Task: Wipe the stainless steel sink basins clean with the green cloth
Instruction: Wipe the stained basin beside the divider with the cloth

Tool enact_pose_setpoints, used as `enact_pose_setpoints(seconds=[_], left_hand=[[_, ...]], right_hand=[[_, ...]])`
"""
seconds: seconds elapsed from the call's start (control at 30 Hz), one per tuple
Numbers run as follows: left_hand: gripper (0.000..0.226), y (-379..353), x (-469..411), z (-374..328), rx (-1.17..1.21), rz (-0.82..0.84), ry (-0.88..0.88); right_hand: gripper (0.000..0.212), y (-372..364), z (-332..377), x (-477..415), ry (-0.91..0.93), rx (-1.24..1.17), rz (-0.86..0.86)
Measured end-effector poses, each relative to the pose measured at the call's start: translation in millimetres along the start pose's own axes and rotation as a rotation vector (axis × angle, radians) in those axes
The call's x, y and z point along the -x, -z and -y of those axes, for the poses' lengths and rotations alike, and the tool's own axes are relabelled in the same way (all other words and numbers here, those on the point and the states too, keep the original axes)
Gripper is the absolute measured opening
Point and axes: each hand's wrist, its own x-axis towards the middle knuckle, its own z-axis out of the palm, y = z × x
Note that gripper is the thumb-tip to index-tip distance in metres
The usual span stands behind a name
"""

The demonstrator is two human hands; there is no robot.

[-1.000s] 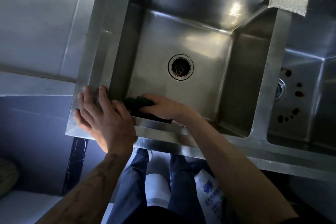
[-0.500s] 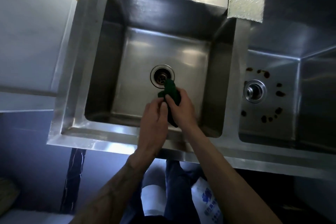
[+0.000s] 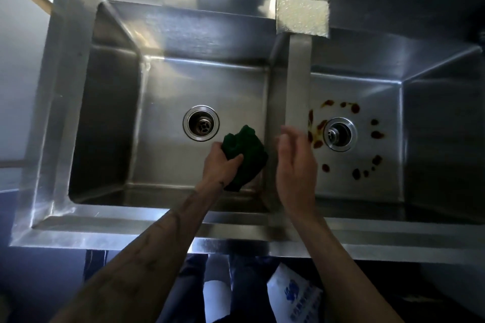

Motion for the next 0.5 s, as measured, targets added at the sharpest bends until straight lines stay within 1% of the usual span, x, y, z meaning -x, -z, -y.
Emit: enact_pose_setpoints(seconds=[0.07, 0.1, 0.17, 0.2, 0.27, 0.33, 0.37, 0.43, 0.5], left_hand=[[0.049, -10, -12, -1, -0.167, 0.038, 0.011], [0.051, -17, -17, 1, -0.216, 0.068, 0.03], [0.053, -31, -24, 5, -0.255, 0.135, 0.087], [0.053, -39, -27, 6, -0.235, 0.168, 0.108], [0.062, -53, -27, 7, -0.064, 0.209, 0.194], [0.074, -65, -30, 8, 0.123, 0.168, 0.275], [0.073, -70, -31, 10, 0.171, 0.154, 0.286], [0.064, -83, -42, 23, 0.227, 0.161, 0.306], [0.053, -88, -37, 27, 0.256, 0.16, 0.276]], right_hand=[[0.015, 14, -18, -17, 0.084, 0.15, -0.189], [0.015, 16, -28, -25, 0.08, 0.212, -0.225], [0.023, 13, -44, -34, 0.012, 0.272, -0.218], [0.028, 10, -49, -36, -0.022, 0.274, -0.206], [0.035, 3, -55, -37, -0.038, 0.3, -0.207], [0.037, 0, -59, -38, -0.026, 0.351, -0.224], [0.037, 0, -59, -39, -0.019, 0.371, -0.234], [0.034, -1, -59, -40, 0.003, 0.406, -0.244], [0.031, -2, -57, -40, 0.014, 0.427, -0.246]])
